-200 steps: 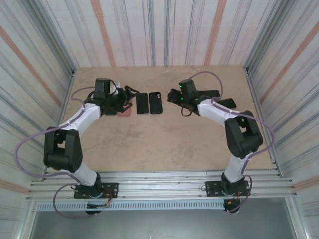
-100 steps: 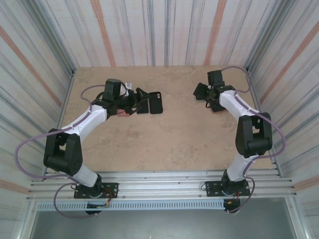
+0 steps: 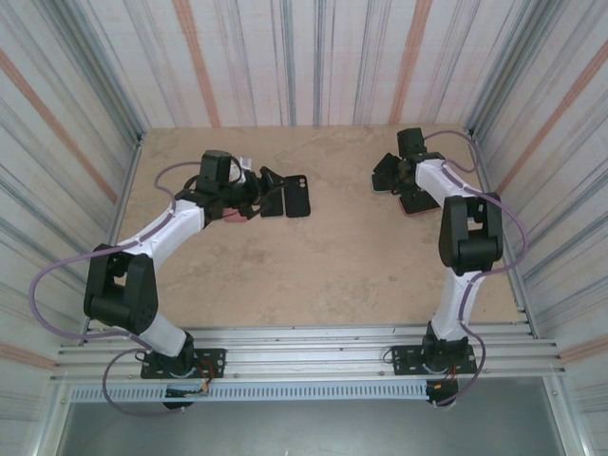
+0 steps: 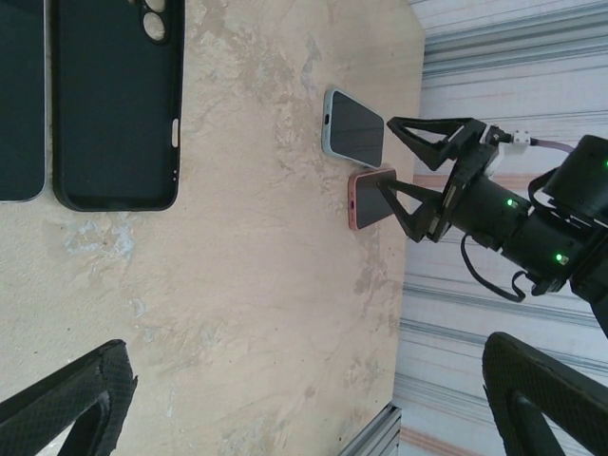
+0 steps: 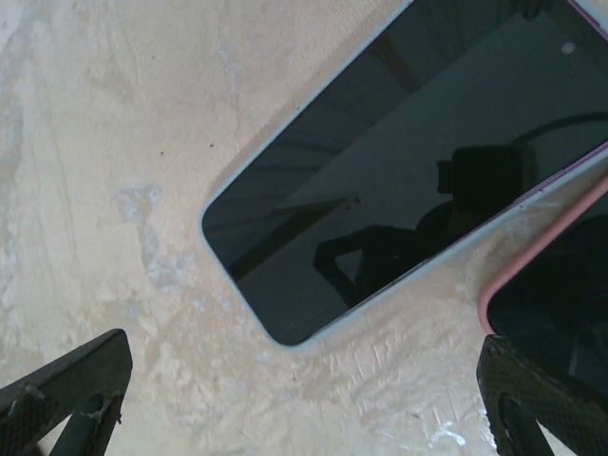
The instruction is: Take the phone out of the phone case
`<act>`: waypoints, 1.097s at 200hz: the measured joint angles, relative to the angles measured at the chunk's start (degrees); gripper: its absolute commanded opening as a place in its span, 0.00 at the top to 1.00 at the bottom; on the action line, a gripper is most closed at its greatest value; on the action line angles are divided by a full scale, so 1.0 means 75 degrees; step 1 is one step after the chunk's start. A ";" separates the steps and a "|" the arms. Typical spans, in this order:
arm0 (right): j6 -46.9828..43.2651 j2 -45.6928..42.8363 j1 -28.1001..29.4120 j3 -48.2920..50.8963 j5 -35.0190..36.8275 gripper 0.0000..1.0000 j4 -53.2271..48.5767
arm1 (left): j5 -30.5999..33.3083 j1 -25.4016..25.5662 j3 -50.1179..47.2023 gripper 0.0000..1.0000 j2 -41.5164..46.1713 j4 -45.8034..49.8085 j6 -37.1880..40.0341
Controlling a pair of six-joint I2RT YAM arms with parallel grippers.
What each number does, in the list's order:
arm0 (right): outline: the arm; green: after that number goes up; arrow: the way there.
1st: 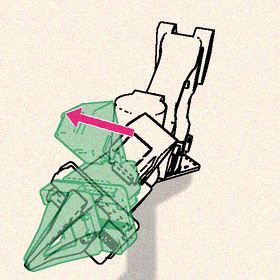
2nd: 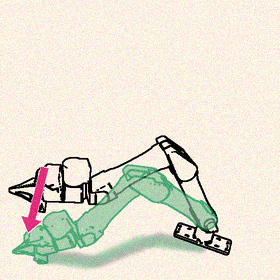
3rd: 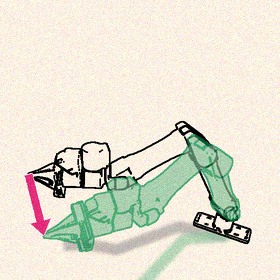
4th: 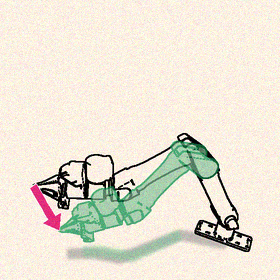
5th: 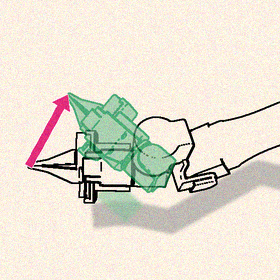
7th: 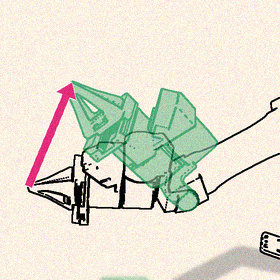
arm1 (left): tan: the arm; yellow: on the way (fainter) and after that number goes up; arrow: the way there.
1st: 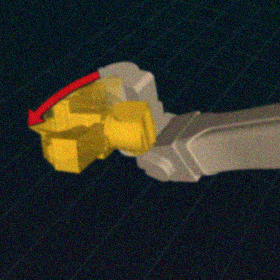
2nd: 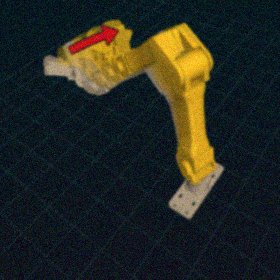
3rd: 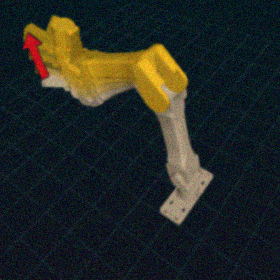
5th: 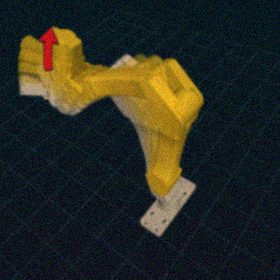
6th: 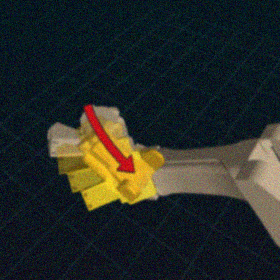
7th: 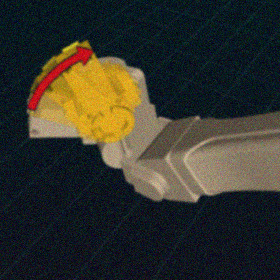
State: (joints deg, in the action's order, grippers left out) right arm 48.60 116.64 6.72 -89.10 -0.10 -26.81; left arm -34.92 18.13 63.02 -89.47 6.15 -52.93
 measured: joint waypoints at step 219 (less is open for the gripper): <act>0.1973 0.2468 -0.0152 -0.3293 0.0321 0.05 -0.2218 | -0.0227 -0.0224 0.0082 0.02 -0.0146 0.0009 0.0035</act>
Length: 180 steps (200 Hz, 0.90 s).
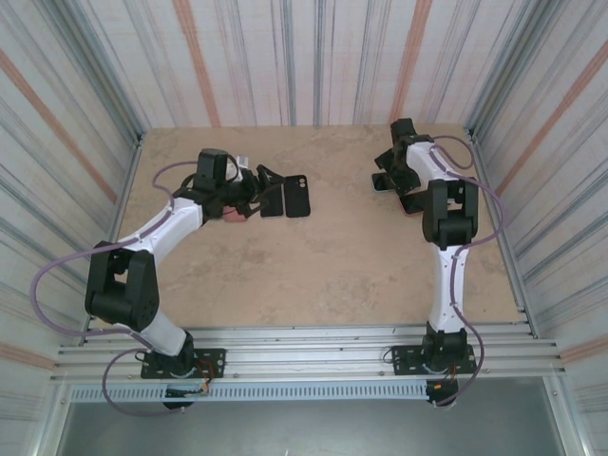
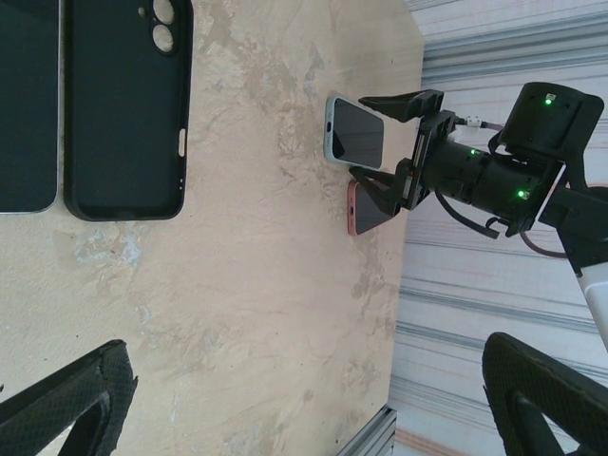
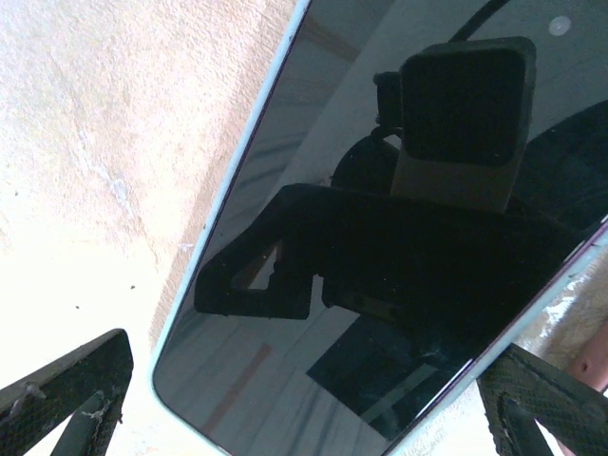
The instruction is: Take the phone out of the phone case
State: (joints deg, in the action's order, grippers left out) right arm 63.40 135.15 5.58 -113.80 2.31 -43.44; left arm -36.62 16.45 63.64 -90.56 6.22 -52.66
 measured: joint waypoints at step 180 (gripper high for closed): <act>0.0347 0.1641 0.0157 -0.2903 0.1244 0.04 -0.2285 | -0.0178 -0.0239 0.0000 0.02 -0.0017 0.0166 0.0146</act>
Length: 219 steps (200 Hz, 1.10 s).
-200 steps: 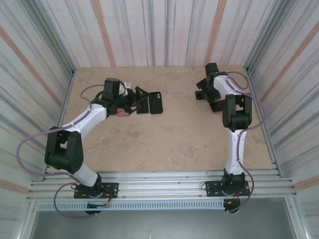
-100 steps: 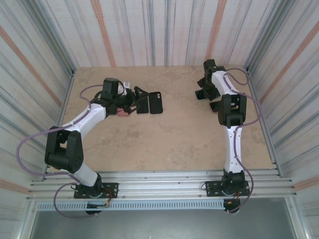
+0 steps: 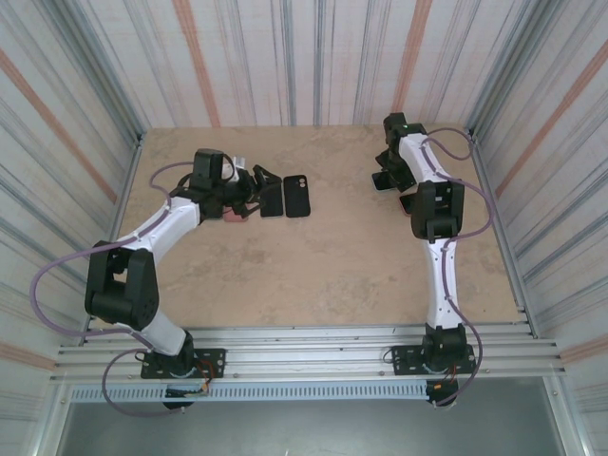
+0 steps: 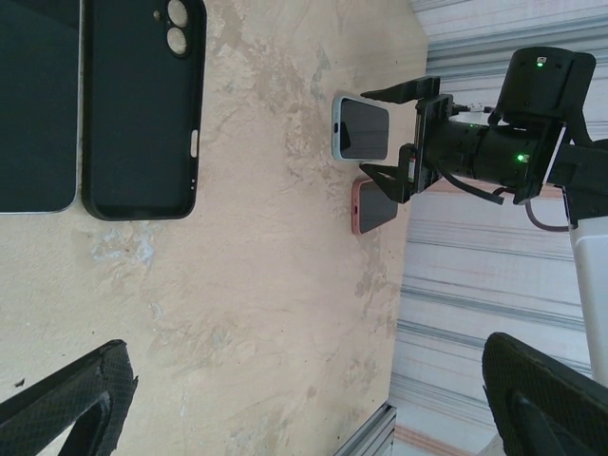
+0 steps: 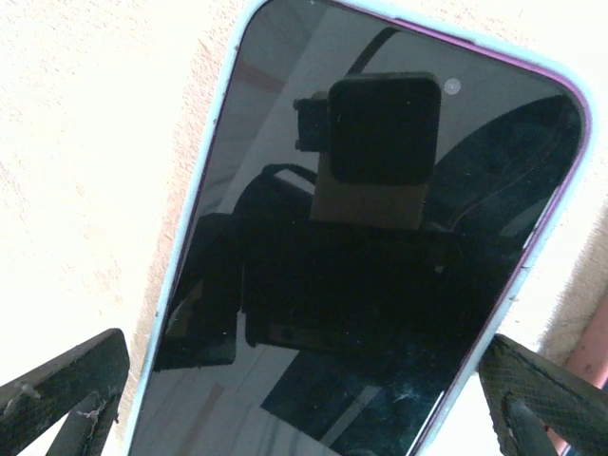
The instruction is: Take the phone out of the phone case
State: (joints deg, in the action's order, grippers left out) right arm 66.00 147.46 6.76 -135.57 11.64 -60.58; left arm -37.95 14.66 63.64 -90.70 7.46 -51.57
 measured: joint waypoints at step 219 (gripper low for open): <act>0.0545 -0.0047 0.0140 0.0047 -0.0169 0.11 -0.1244 | -0.0198 -0.0099 -0.0061 0.02 -0.0003 -0.0093 0.0096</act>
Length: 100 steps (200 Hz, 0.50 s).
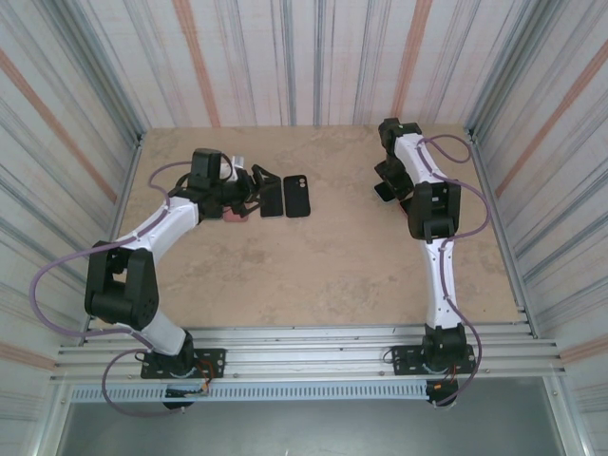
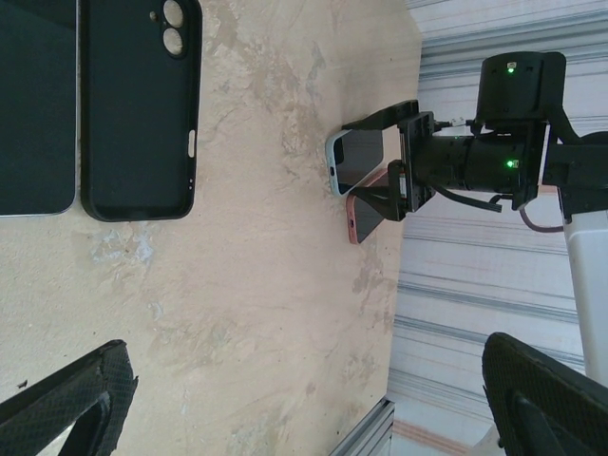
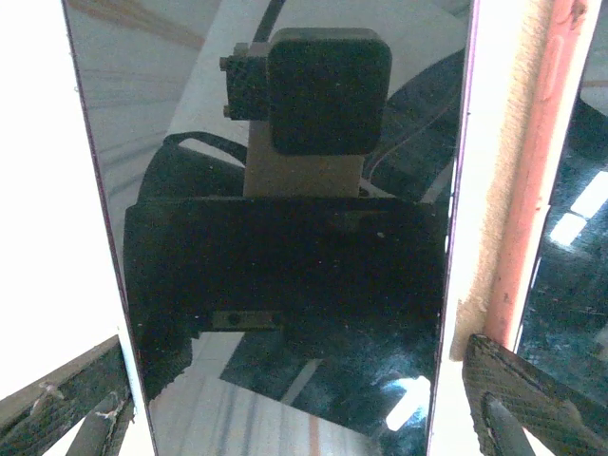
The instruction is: Take the phone out of the phone case
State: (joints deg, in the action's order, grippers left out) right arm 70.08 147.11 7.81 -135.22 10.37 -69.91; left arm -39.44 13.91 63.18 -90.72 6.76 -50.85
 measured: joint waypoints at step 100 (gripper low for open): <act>-0.0207 -0.0032 -0.0271 0.0070 -0.0134 0.08 0.0239 | -0.0015 -0.0055 -0.0143 0.02 0.0000 -0.0076 0.0003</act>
State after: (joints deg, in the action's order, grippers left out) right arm 68.53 146.87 5.78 -134.69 9.37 -68.12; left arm -39.55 13.50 62.11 -90.72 6.20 -50.83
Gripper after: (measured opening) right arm 0.914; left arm 0.977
